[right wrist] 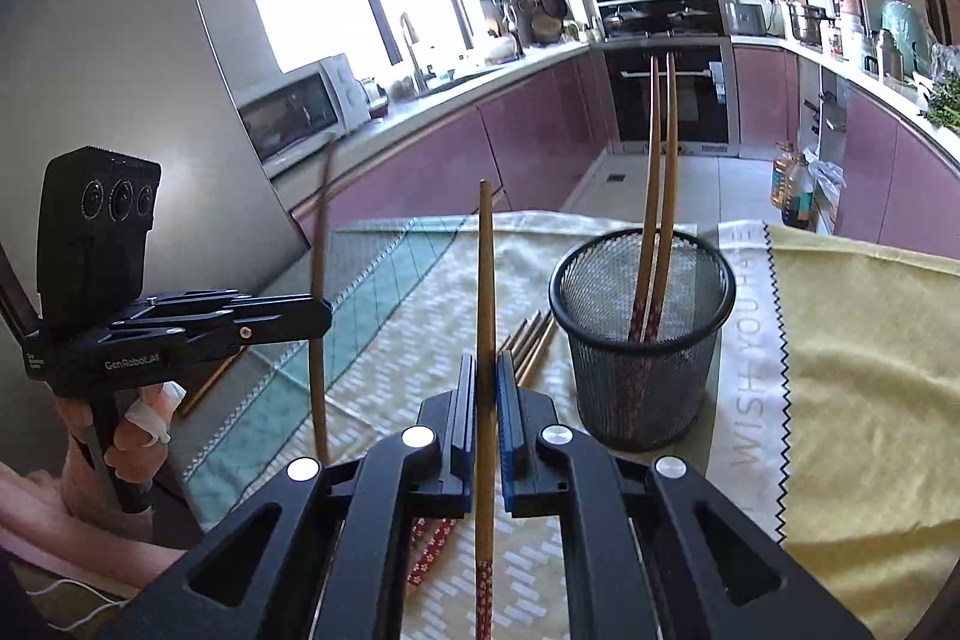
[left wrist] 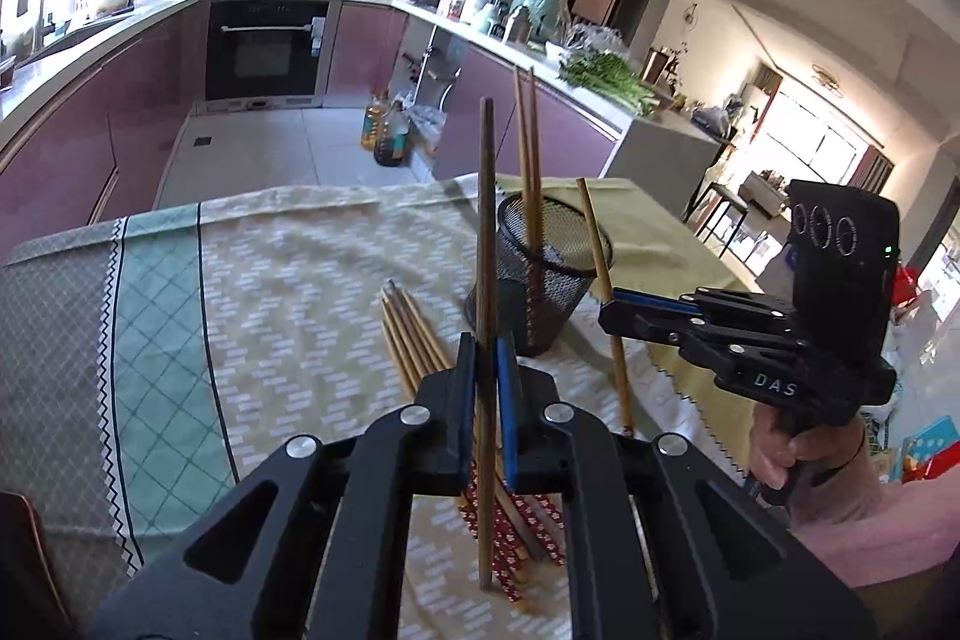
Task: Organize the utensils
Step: 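Lift the chopstick pair upright over the mesh cup with the right gripper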
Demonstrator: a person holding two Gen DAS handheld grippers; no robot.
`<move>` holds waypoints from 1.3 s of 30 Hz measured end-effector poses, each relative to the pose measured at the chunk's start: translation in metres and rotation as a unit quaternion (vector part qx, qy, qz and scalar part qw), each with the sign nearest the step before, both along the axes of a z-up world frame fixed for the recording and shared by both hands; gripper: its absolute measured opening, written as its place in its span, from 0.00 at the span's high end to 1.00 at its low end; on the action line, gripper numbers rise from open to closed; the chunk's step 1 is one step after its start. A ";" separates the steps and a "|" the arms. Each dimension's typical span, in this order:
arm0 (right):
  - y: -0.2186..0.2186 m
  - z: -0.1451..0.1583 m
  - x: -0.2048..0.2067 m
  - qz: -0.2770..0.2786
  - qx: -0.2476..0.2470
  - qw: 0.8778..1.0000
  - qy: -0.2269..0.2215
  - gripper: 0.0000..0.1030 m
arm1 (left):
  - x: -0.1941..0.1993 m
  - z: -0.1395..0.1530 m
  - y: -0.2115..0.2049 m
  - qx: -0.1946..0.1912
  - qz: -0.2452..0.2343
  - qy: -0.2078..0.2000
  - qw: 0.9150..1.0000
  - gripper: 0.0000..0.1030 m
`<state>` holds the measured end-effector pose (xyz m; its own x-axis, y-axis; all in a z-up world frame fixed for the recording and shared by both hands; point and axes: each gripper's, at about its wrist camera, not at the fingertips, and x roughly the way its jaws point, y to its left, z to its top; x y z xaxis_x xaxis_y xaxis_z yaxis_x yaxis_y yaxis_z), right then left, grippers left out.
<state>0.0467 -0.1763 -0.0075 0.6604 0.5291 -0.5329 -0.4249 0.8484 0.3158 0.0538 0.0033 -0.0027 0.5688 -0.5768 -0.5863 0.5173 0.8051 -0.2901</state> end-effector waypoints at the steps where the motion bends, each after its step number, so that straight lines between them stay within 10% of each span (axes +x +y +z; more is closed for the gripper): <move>1: 0.000 0.002 0.000 0.000 0.001 1.000 -0.004 0.95 | -0.002 0.003 0.001 -0.003 -0.002 -0.002 1.000 0.93; 19: -0.022 0.056 -0.001 -0.013 0.013 0.996 -0.084 0.95 | 0.012 0.062 -0.018 -0.056 -0.009 -0.066 0.996 0.93; 39: -0.046 0.099 0.026 -0.057 -0.020 0.986 -0.153 0.95 | 0.050 0.110 -0.072 -0.032 -0.008 -0.117 0.993 0.93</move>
<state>0.0729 -0.2228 0.0911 0.8475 0.4251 -0.3179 -0.3970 0.9052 0.1518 0.1036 -0.0686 0.1073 0.6757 -0.6190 -0.4003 0.5897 0.7797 -0.2105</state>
